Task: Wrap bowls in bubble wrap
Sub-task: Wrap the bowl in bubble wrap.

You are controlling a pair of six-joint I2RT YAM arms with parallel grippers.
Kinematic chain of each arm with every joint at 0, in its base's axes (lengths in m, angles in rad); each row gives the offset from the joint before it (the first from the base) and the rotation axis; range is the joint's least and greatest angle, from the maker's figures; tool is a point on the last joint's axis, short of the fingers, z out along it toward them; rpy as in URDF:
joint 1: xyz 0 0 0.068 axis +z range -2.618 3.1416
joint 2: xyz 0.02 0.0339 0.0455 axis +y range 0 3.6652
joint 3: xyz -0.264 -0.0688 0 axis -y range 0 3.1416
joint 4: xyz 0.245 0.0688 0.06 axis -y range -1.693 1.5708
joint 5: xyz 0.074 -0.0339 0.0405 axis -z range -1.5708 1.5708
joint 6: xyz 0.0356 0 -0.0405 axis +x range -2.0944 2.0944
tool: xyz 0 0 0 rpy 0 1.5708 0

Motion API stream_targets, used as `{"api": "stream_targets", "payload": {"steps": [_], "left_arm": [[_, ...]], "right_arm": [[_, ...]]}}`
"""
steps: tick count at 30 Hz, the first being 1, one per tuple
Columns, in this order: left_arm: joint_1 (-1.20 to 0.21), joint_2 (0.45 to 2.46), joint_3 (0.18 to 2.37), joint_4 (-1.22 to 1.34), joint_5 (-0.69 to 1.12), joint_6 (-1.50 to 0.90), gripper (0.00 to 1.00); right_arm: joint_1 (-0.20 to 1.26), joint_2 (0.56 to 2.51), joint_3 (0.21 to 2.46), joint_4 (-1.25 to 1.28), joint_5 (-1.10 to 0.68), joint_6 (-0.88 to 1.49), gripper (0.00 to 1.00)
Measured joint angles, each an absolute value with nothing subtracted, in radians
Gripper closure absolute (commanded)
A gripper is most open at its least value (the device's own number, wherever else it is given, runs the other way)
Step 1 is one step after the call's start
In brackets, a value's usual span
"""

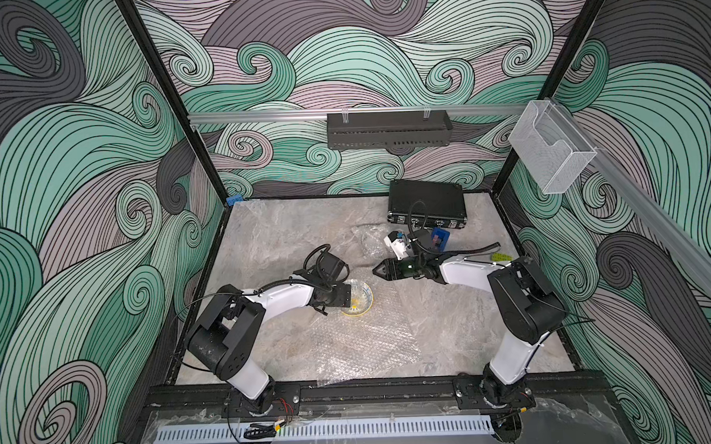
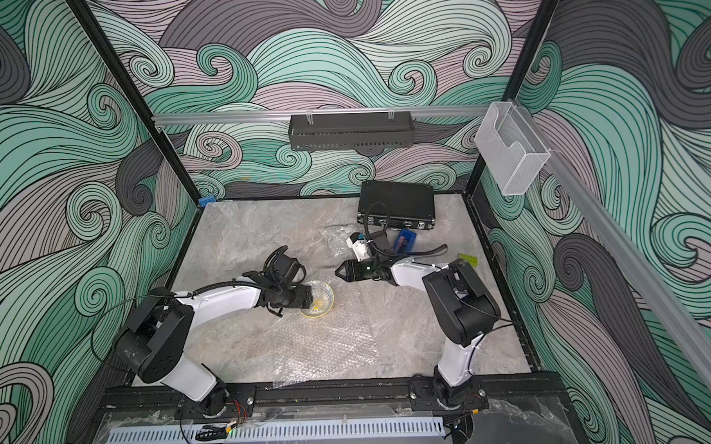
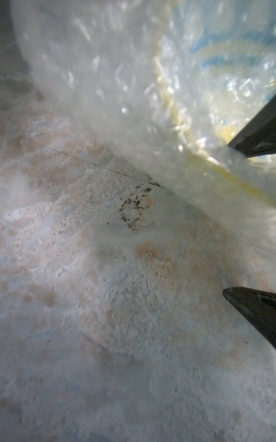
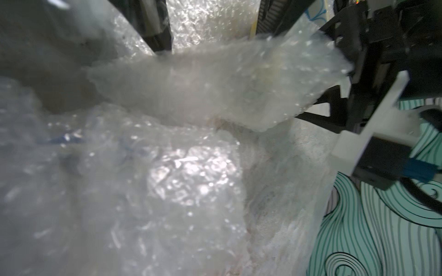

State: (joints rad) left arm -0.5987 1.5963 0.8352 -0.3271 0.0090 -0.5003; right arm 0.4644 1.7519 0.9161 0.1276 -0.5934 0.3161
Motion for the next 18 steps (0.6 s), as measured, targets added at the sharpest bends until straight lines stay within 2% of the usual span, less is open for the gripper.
{"api": "stream_targets", "payload": {"steps": [6,8,11,18], "left_arm": [[-0.599,1.604,0.835,-0.322,0.009,-0.500,0.18],[-0.599,1.604,0.835,-0.322,0.009,-0.500,0.18],[-0.599,1.604,0.835,-0.321,0.009,-0.500,0.18],[-0.599,1.604,0.835,-0.321,0.009,-0.500,0.19]], "right_arm": [[0.474,1.638,0.820,0.207,-0.669,0.360,0.47],[0.475,1.606,0.808,0.192,-0.654,0.355,0.42],[0.471,1.570,0.809,0.158,-0.582,0.336,0.29],[0.407,1.657,0.857,0.103,-0.457,0.313,0.22]]}}
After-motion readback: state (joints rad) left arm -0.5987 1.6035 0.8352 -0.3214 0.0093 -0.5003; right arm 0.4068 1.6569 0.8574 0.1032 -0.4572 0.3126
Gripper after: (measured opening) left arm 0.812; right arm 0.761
